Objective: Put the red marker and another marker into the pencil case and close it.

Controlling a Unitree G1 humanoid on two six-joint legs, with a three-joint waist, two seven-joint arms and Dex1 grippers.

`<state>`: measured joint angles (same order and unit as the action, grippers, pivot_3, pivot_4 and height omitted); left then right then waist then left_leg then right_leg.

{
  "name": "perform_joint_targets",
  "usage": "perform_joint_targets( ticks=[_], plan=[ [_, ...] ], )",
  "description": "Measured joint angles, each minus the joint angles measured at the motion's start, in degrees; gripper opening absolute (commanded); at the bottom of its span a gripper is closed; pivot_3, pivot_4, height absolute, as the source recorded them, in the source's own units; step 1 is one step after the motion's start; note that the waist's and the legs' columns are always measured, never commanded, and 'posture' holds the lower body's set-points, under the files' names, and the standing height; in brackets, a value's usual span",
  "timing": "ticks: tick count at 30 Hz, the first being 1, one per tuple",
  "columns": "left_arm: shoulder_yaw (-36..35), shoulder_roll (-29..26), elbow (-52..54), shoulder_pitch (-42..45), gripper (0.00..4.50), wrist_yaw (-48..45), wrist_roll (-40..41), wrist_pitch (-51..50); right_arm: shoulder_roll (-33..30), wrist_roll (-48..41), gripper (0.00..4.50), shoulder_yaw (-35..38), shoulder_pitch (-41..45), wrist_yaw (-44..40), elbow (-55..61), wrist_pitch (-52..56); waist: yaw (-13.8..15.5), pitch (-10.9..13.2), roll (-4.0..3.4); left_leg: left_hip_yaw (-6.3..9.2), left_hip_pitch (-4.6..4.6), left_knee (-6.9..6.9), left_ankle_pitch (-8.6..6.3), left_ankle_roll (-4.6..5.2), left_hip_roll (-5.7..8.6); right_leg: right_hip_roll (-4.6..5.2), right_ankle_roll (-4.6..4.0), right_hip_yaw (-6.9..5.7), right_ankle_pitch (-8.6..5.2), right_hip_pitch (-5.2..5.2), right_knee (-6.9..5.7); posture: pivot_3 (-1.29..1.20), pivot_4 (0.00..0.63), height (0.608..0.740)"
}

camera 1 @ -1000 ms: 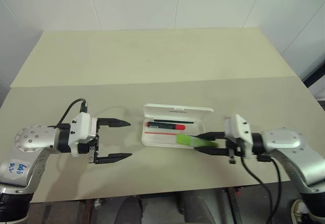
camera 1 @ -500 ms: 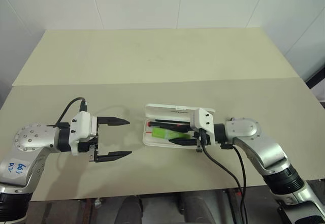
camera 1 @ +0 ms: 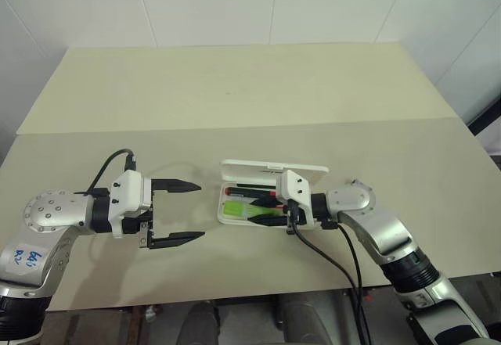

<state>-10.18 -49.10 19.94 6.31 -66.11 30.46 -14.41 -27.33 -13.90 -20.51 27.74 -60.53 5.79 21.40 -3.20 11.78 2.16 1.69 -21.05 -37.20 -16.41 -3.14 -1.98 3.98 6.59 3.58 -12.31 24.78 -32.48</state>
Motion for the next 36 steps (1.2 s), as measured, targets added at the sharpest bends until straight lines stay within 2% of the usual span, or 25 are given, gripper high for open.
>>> perform_joint_targets(
  ticks=[5, 10, 15, 21, 26, 29, 31, 34, 36],
  plan=[
    [0.0, 0.0, 0.0, 0.3, 4.50, 0.2, 0.0, -0.2, 0.6, 1.2, 1.10, -1.0, 0.5, -0.5, -2.1, -1.3, 0.0, 0.0, 0.00, 0.00, -0.01, 0.02, 0.00, 0.00, 0.00, 0.00, -0.01, 0.00, -0.02, 0.02, -0.01, 0.00, 0.150, 0.740],
    [0.1, 0.0, 0.0, 0.5, 4.50, 0.3, 0.0, -0.2, 0.6, 1.6, 2.85, -1.0, 1.0, -1.1, -2.7, -2.1, 0.0, 0.0, 0.00, 0.00, -0.01, 0.01, 0.00, 0.00, 0.00, 0.00, -0.01, 0.00, -0.03, 0.05, -0.06, 0.00, 0.150, 0.740],
    [0.2, 0.0, 0.0, 1.1, 4.50, 0.4, 0.0, -0.2, 1.1, 0.6, 2.85, 0.3, 2.0, -1.1, -2.2, -1.9, 0.0, 0.0, -0.01, 0.00, 0.00, 0.00, 0.00, 0.00, 0.00, 0.00, -0.01, 0.00, -0.03, 0.05, -0.09, 0.00, 0.150, 0.740],
    [0.4, 0.1, 0.0, 1.2, 4.50, 0.3, 0.0, -0.2, 0.3, -5.5, 2.85, 4.4, 1.7, -0.8, 6.7, 5.2, 0.1, 0.0, -0.01, 0.01, -0.06, 0.04, 0.00, 0.00, 0.00, 0.00, -0.01, 0.00, -0.08, 0.17, -0.17, 0.00, 0.150, 0.740],
    [0.9, 0.7, -0.2, 1.4, 4.50, 0.2, 0.0, 0.1, -5.7, -10.7, 2.85, 8.6, -7.1, -0.1, 17.6, 11.1, 0.7, 0.0, 0.00, 0.03, -0.12, 0.07, -0.02, -0.03, 0.01, 0.01, 0.00, -0.01, -0.16, 0.23, -0.23, 0.00, 0.150, 0.740],
    [1.8, 1.2, -0.4, 1.8, 4.50, -0.1, -0.1, 0.4, -11.7, -15.5, 2.85, 14.8, -18.9, 0.2, 25.0, 15.4, 1.6, 0.0, -0.01, 0.01, -0.15, 0.08, -0.04, -0.06, 0.01, 0.01, 0.00, -0.01, -0.21, 0.24, -0.17, 0.00, 0.150, 0.740],
    [2.3, 1.6, -0.6, 1.9, 4.50, -0.1, -0.1, 0.4, -14.9, -18.3, 3.49, 20.6, -25.7, 0.9, 27.9, 18.1, 1.6, 0.0, 0.00, -0.02, -0.13, 0.02, -0.05, -0.07, 0.01, 0.01, 0.00, 0.00, -0.22, 0.18, -0.03, 0.00, 0.150, 0.740],
    [3.8, 1.8, -0.6, 2.0, 4.50, -0.3, -0.7, 0.7, -17.4, -18.8, 4.48, 28.7, -30.7, 3.0, 28.4, 18.4, 1.0, 0.0, 0.01, -0.07, 0.05, -0.04, -0.05, -0.07, -0.03, -0.05, 0.01, 0.03, 0.03, -0.16, 0.41, 0.00, 0.150, 0.740],
    [5.0, 2.1, -0.7, 2.5, 4.50, -0.4, -1.2, 0.7, -17.6, -18.1, 4.48, 32.3, -30.8, 4.5, 27.1, 16.6, 0.4, 0.0, -0.01, 0.07, -0.06, -0.02, -0.03, -0.04, -0.17, -0.34, 0.07, 0.03, 0.50, -0.29, 1.19, 0.00, 0.150, 0.740]
  ],
)
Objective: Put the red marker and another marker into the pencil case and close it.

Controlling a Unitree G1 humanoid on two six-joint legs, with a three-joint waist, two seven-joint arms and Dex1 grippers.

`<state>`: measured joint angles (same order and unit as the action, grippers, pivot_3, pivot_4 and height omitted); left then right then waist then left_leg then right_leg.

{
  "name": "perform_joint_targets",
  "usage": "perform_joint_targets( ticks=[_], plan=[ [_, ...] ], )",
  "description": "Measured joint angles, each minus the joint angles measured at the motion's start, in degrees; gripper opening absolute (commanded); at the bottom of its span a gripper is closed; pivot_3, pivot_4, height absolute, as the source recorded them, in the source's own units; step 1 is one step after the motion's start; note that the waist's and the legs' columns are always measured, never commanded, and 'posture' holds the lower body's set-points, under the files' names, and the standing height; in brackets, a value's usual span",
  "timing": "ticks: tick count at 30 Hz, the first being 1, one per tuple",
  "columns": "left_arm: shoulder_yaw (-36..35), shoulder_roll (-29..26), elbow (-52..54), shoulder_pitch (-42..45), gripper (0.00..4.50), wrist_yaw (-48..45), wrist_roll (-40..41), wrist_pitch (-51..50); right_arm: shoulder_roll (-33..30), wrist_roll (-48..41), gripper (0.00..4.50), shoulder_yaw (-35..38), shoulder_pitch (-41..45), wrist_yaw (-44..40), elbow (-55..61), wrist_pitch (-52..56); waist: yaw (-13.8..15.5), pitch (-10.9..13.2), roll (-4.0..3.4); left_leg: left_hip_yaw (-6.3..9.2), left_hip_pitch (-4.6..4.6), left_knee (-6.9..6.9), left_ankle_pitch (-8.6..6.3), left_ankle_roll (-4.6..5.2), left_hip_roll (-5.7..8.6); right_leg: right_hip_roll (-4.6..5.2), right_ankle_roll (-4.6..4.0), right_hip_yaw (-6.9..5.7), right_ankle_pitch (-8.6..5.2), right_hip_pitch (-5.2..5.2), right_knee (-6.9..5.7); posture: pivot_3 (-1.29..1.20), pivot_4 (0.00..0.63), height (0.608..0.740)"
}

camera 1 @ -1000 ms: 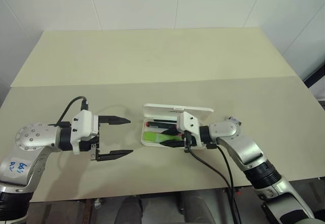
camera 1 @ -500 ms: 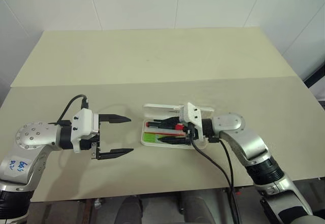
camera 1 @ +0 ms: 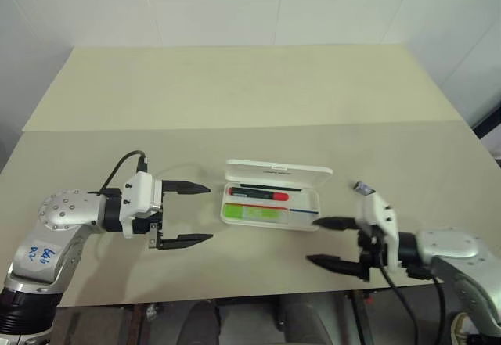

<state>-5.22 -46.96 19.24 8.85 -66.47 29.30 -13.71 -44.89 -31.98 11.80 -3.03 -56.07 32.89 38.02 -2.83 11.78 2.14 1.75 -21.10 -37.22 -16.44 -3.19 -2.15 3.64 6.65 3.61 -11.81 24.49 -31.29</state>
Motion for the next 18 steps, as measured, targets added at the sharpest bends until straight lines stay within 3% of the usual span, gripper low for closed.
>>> perform_joint_targets(
  ticks=[4, 5, 7, 9, 11, 14, 18],
  plan=[
    [2.0, 1.7, -0.5, 2.2, 4.50, 0.3, -0.2, -0.2, -1.0, 1.9, 4.48, 5.7, 0.3, 0.5, -7.2, -4.5, -0.9, 0.1, -0.21, 0.07, -0.21, 0.15, 0.00, 0.01, -0.98, -0.88, 0.01, -0.15, 1.49, -0.88, 2.53, 0.00, 0.150, 0.740],
    [2.2, 1.8, -0.5, 2.4, 4.50, 0.4, -0.2, -0.4, -1.1, 2.7, 4.48, 6.4, 0.4, 0.6, -8.9, -6.1, -1.1, 0.0, -0.30, 0.00, -0.31, 0.16, -0.02, -0.03, -1.36, -1.15, -0.32, -0.23, 1.84, -1.13, 3.01, 0.00, 0.150, 0.740],
    [3.2, 2.3, -0.8, 3.4, 4.50, 0.7, -0.4, -0.7, -1.5, 4.4, 4.48, 6.6, 0.4, 0.5, -12.0, -9.0, -1.3, 0.0, -0.35, -0.07, -0.40, 0.33, -0.06, -0.09, -1.62, -1.31, -0.39, -0.29, 1.94, -1.20, 3.26, 0.00, 0.150, 0.740],
    [4.0, 3.6, -1.0, 4.3, 4.50, 1.4, -0.5, -0.9, -1.4, 5.3, 4.48, 6.5, 2.2, 0.5, -15.9, -11.1, -1.2, 0.0, -0.34, -0.41, -0.21, 0.33, -0.14, -0.18, -1.54, -1.29, -0.40, -0.03, 1.51, -0.68, 2.51, 0.00, 0.150, 0.740],
    [4.4, 4.1, -1.2, 4.5, 4.50, 1.9, -0.6, -1.1, -1.2, 5.8, 4.48, 6.3, 3.9, 0.6, -18.7, -12.9, -1.0, 0.0, -0.23, -0.86, -0.21, 0.12, -0.39, -0.51, -1.38, -1.28, -0.37, 0.63, 0.61, 0.04, 0.89, 0.00, 0.150, 0.740],
    [5.2, 5.1, -1.9, 5.8, 4.50, 2.7, -1.2, -1.2, -0.5, 7.7, 4.48, 4.2, 6.9, 0.6, -23.5, -15.6, -0.7, 0.1, -0.15, -1.05, 0.13, 0.04, -0.69, -0.03, -1.07, -1.31, -0.36, 1.33, -0.30, 0.49, -0.67, 0.00, 0.150, 0.740],
    [6.4, 6.3, -2.0, 7.3, 4.50, 3.6, -1.9, -1.7, 1.3, 9.0, 4.48, 1.7, 11.5, 0.6, -29.5, -17.6, -0.5, 0.1, -0.16, -1.11, 0.13, -0.07, -0.69, 0.02, -0.96, -1.34, -0.18, 1.58, -0.42, 0.85, -1.35, 0.00, 0.150, 0.740]
  ],
)
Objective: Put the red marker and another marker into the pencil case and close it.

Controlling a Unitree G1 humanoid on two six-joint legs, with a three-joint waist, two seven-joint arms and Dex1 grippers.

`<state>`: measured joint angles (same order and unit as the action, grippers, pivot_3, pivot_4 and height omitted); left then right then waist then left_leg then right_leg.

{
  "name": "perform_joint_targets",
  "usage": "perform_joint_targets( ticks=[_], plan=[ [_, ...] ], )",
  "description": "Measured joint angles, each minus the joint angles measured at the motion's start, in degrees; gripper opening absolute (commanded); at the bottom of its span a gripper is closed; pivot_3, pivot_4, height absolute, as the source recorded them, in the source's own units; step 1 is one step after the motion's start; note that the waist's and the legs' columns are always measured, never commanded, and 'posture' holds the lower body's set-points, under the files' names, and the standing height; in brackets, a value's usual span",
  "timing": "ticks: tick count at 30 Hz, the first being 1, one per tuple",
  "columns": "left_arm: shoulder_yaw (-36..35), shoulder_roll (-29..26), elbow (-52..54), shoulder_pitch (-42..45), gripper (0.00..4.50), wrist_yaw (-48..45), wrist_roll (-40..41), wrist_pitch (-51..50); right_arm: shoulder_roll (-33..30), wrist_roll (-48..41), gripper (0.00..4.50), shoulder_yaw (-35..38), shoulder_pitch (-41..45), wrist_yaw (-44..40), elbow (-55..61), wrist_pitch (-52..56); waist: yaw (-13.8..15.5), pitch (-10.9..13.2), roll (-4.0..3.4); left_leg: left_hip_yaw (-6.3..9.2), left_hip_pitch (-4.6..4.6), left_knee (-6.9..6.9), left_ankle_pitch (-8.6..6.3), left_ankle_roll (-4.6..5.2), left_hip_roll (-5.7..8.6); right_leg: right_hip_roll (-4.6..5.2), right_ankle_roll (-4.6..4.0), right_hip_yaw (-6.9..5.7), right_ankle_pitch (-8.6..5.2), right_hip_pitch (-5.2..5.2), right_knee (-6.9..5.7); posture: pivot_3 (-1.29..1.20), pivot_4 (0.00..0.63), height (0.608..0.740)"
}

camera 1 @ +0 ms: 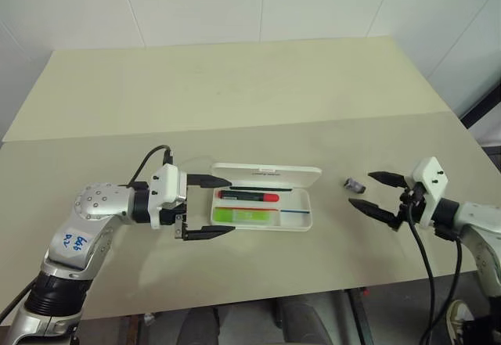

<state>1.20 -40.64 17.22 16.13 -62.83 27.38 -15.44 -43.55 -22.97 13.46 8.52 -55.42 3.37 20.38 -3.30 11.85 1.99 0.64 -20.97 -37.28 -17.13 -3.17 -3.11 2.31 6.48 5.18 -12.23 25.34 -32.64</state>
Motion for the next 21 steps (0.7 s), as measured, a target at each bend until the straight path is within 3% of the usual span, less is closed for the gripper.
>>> perform_joint_targets(
  ticks=[7, 21],
  plan=[
    [0.5, 0.8, 0.5, 0.7, 4.50, 1.5, -0.2, -2.0, 1.6, 2.4, 4.48, -4.7, 5.1, -1.3, -9.5, -3.3, -0.2, 0.0, 0.00, -0.31, 0.08, -0.34, 0.02, 0.05, 0.14, 0.01, -0.04, 0.43, 0.05, 0.00, -0.15, 0.00, 0.150, 0.740],
    [0.4, 0.8, 2.7, 0.3, 4.50, 3.3, -0.2, -3.4, 2.8, 5.8, 4.48, -7.1, 12.6, -3.8, -24.7, -9.6, -1.7, 0.1, 0.10, -0.70, 0.56, -0.42, 0.00, 0.09, 0.22, 0.01, 0.12, 0.91, 0.12, -0.01, -0.27, 0.00, 0.150, 0.740]
  ],
)
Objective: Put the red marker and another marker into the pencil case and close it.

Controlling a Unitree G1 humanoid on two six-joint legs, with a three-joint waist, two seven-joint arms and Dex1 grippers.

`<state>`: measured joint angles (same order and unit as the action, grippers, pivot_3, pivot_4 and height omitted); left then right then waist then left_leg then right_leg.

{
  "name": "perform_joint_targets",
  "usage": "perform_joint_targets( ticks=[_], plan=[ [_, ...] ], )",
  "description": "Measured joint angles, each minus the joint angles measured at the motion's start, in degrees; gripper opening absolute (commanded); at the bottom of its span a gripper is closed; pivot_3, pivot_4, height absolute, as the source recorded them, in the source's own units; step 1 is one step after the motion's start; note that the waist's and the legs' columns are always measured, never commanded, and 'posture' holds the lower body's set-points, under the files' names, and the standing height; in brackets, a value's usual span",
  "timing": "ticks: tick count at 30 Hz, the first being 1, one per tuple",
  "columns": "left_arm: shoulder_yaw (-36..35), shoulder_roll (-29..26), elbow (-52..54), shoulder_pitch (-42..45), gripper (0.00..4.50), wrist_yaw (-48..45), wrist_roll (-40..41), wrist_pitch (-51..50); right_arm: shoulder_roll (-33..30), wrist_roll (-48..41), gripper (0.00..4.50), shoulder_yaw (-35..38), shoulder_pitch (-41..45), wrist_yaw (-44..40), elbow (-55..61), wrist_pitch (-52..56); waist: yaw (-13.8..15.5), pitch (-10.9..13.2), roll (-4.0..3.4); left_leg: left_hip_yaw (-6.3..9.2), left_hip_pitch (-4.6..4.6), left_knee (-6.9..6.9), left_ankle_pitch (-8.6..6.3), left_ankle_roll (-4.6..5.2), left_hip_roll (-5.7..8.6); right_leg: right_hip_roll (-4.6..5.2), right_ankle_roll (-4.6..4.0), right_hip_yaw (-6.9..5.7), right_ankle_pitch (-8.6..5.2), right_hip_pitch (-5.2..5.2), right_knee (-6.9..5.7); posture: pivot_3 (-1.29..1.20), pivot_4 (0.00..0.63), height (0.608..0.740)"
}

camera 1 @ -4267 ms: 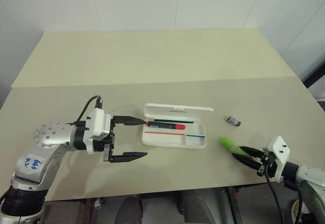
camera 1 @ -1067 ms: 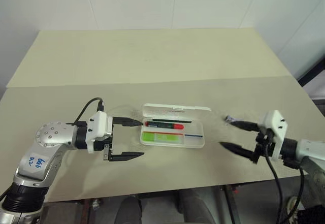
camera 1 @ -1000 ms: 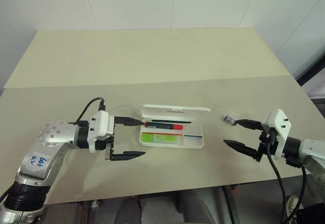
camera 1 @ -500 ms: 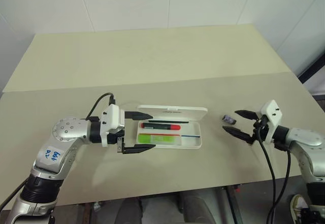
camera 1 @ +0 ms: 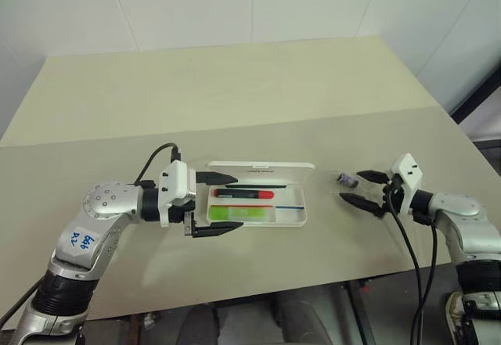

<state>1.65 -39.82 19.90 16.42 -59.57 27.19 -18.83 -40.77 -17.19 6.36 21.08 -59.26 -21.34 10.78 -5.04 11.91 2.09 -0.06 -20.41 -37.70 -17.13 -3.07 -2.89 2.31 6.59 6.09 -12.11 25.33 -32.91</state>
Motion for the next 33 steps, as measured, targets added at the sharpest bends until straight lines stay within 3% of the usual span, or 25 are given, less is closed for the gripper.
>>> perform_joint_targets(
  ticks=[11, 23, 33],
  plan=[
    [0.0, 0.0, 0.1, 0.0, 4.50, 0.0, 0.0, -0.1, 3.9, 1.4, 4.48, -1.1, 3.9, 0.0, -4.3, -2.2, -1.8, 0.0, 0.11, -0.36, 0.13, 0.06, -0.01, 0.01, 0.02, -0.03, 0.10, 0.37, 0.04, -0.02, -0.09, 0.00, 0.150, 0.740],
    [0.0, 0.5, 0.1, 0.3, 4.50, 0.2, -0.1, 0.0, 6.3, 1.5, 0.35, -1.3, 4.8, 0.0, -5.2, -3.0, -3.0, -0.1, 0.24, -0.36, 0.18, 0.38, -0.01, 0.01, 0.01, -0.08, 0.08, 0.44, -0.02, -0.02, -0.11, 0.00, 0.150, 0.740],
    [-0.1, 0.2, -0.6, 0.6, 4.50, -0.4, -0.6, 0.2, 3.5, 0.7, 0.32, -1.0, -0.7, -0.5, 2.3, -1.8, -2.8, -0.1, 0.25, -0.37, 0.19, 0.41, -0.02, 0.03, 0.02, -0.08, 0.14, 0.47, -0.11, -0.02, -0.08, 0.00, 0.150, 0.740]
  ],
)
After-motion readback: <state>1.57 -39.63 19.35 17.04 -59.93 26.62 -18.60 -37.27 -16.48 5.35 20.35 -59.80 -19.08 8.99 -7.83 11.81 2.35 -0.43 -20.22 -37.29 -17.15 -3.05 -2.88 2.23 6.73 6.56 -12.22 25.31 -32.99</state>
